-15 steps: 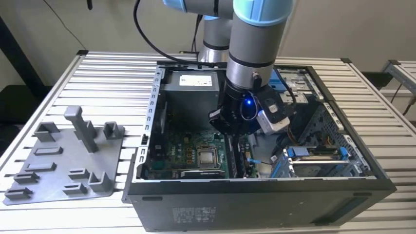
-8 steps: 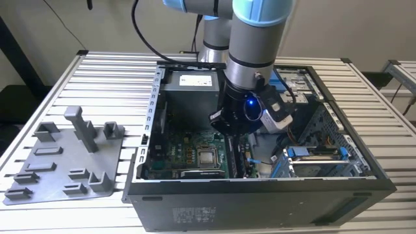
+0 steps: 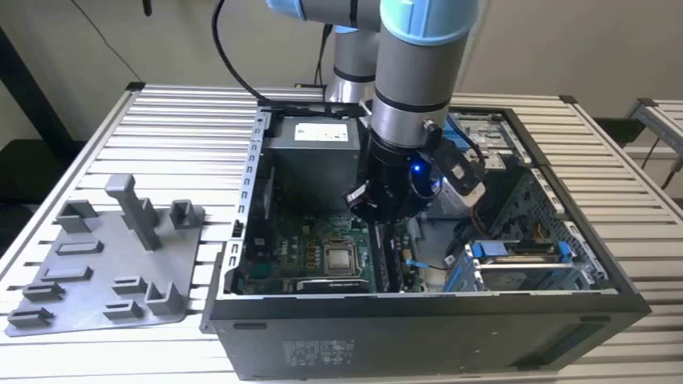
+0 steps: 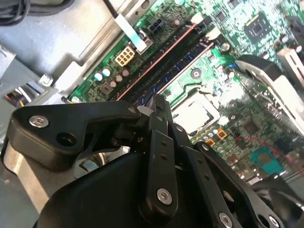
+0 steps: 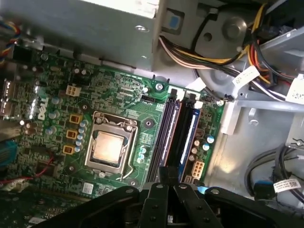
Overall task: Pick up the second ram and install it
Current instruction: 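Press down the second ram until it locks into place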
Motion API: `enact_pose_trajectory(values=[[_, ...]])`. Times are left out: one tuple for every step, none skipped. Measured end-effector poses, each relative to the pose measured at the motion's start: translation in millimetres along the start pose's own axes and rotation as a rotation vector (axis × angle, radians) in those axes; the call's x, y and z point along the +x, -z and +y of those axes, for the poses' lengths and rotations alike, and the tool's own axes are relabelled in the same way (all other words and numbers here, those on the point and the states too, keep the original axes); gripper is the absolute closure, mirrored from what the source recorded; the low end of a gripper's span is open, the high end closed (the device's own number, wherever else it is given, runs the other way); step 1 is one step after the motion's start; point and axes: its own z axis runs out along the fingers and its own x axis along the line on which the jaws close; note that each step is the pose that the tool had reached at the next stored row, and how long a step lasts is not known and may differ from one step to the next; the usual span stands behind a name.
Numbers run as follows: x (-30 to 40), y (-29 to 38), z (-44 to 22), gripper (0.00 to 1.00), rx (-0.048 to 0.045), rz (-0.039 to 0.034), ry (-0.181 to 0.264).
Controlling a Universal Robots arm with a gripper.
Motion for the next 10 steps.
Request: enact_pose_trajectory(values=[[0.0,-0.2,0.0,0.89,-0.0002,-0.0012,0.018],[0.0,-0.7,0.0,0.89,-0.0006,-0.0026,0.036],[0.0,-1.3,0.1,0.89,-0.0012,-0.0037,0.054],[0.0,-2.1,0.1,0.89,-0.0017,-0.0046,0.072],[0.1,-2.9,0.1,0.89,-0.0021,-0.0054,0.090],[0.1,-3.8,0.2,0.89,-0.0027,-0.0064,0.108],[0.1,-4.5,0.1,0.89,-0.0037,-0.0073,0.126],[0.2,-5.0,0.2,0.89,-0.0053,-0.0083,0.144],[0.2,-5.6,0.2,0.89,-0.0075,-0.0095,0.164],[0.3,-6.0,0.3,0.89,-0.0094,-0.0107,0.182]])
